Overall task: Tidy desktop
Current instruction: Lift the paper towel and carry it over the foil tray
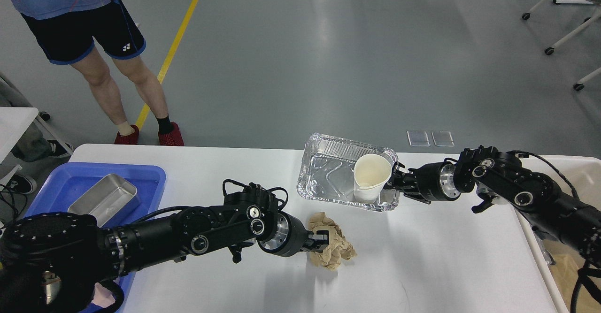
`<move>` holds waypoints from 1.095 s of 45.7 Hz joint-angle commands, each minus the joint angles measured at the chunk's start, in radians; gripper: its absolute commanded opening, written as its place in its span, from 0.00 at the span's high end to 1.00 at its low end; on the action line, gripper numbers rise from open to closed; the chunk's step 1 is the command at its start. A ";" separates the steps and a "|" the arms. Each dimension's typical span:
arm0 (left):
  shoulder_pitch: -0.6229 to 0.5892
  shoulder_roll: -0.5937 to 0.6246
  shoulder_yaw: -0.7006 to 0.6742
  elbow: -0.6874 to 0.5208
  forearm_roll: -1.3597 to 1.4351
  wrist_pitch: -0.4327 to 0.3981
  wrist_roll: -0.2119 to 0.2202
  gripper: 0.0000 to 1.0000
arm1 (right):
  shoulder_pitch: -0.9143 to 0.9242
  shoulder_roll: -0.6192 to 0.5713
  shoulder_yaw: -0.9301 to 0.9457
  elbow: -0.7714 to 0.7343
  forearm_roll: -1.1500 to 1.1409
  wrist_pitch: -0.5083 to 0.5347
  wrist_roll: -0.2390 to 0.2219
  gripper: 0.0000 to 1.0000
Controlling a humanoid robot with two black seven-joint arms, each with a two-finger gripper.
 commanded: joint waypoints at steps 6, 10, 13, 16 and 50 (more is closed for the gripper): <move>-0.048 0.278 -0.013 -0.268 -0.012 -0.028 0.006 0.98 | -0.001 0.000 0.005 0.001 0.000 0.000 0.000 1.00; -0.071 0.415 -0.030 -0.377 -0.015 -0.038 0.006 0.98 | -0.003 0.000 0.005 -0.001 0.000 0.000 0.000 1.00; -0.091 0.516 -0.047 -0.455 -0.025 -0.042 0.006 0.98 | -0.003 0.000 0.005 -0.001 0.000 0.000 0.000 1.00; -0.106 0.616 -0.059 -0.526 -0.042 -0.047 0.006 0.98 | -0.003 0.002 0.005 -0.001 0.000 0.000 0.000 1.00; -0.160 1.268 -0.405 -0.730 -0.216 -0.326 0.003 0.98 | 0.000 0.011 0.004 0.001 0.000 -0.003 -0.001 1.00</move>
